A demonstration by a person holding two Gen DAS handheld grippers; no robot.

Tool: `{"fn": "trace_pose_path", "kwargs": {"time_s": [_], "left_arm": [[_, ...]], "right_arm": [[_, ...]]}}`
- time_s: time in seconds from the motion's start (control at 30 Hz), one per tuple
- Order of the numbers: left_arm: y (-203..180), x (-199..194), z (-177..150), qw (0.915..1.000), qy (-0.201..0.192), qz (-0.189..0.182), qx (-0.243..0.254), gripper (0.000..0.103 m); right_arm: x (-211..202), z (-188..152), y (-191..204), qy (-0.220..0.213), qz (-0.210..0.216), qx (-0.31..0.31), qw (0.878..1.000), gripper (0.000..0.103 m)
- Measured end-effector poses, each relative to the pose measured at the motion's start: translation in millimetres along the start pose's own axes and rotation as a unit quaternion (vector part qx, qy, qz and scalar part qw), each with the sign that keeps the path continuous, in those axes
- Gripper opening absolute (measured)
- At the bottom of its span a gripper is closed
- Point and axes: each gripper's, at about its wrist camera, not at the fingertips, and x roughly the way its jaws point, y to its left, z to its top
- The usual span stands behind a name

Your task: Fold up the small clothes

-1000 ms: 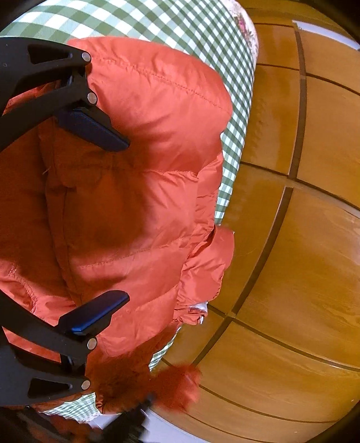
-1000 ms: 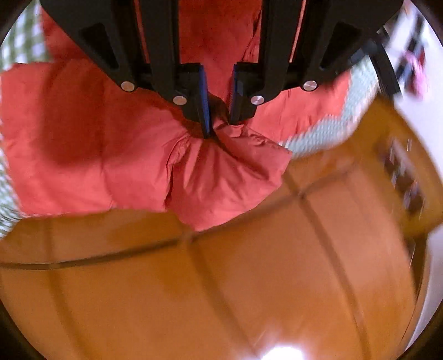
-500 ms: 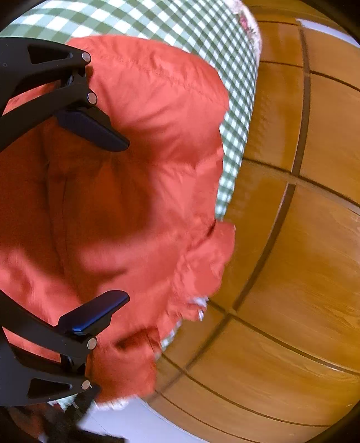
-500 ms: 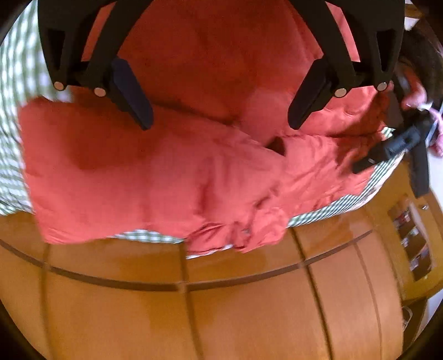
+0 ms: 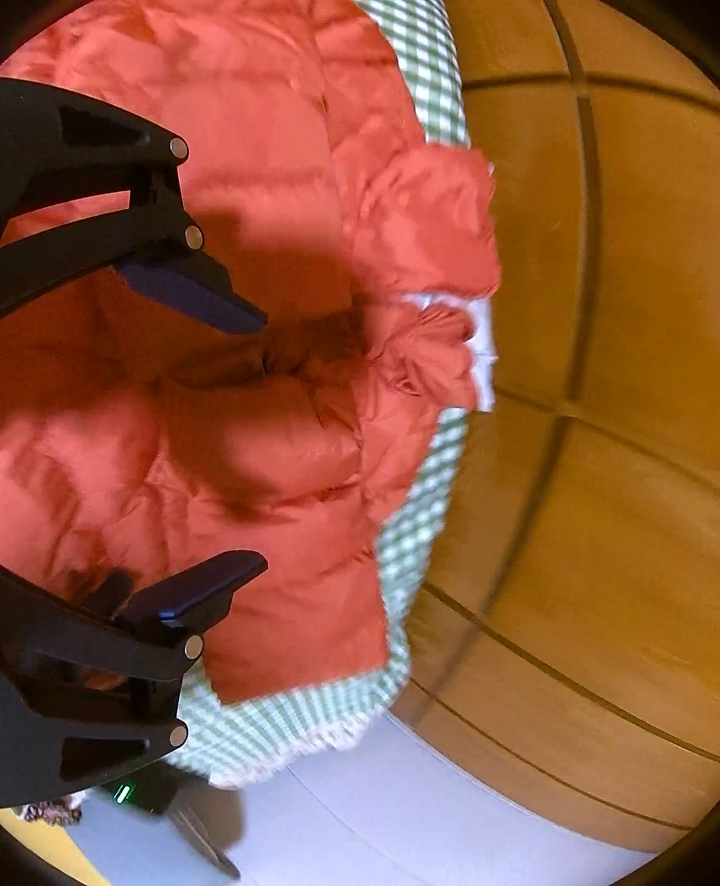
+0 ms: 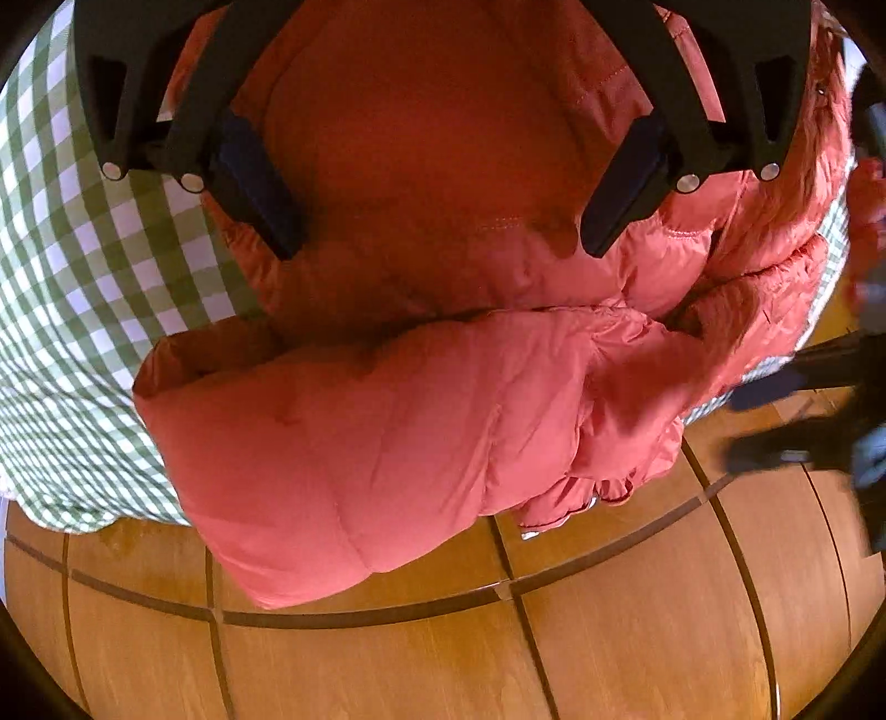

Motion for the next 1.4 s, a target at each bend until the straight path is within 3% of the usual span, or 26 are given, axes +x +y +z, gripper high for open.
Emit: {"fn": "trace_pose_path", "kwargs": {"time_s": [0.17,0.23,0.3,0.4,0.53,0.7,0.87,1.03,1.1,1.23,1.4], "left_arm": [[-4,56,4,0.9981,0.055,0.03,0.001,0.079],[-7,70,-1,0.9972,0.069,0.027,0.004,0.06],[-12,71,-2,0.9976,0.068,0.012,-0.002,0.028],[-15,51,6,0.9985,0.041,-0.03,-0.018,0.014],[-9,1,25,0.9978,-0.034,-0.05,-0.026,0.012],[16,-46,37,0.9945,-0.088,-0.039,-0.041,0.012],[59,-62,21,0.9937,-0.096,0.006,-0.057,0.012],[109,-55,-25,0.9904,-0.07,0.026,-0.116,0.012],[122,-49,-44,0.9884,-0.067,0.024,-0.134,0.012],[138,-43,-70,0.9828,-0.098,-0.001,-0.157,0.012],[143,-41,-78,0.98,-0.114,-0.018,-0.162,0.012]], "right_arm": [[-6,-2,-12,-0.014,0.02,0.025,0.999,0.101],[-6,-2,-15,-0.015,0.026,0.033,0.999,0.101],[-7,0,-17,-0.015,0.029,0.036,0.999,0.101],[-8,0,-18,-0.014,0.032,0.038,0.999,0.101],[-6,1,-17,-0.015,0.033,0.039,0.999,0.101],[-9,0,-20,-0.015,0.031,0.038,0.999,0.101],[-9,0,-20,-0.015,0.031,0.038,0.999,0.101],[-8,1,-20,-0.016,0.031,0.038,0.999,0.101],[-9,1,-22,-0.019,0.033,0.041,0.998,0.101],[-19,-1,-28,-0.032,0.033,0.056,0.997,0.101],[-46,20,-24,-0.058,-0.024,0.055,0.996,0.101]]}}
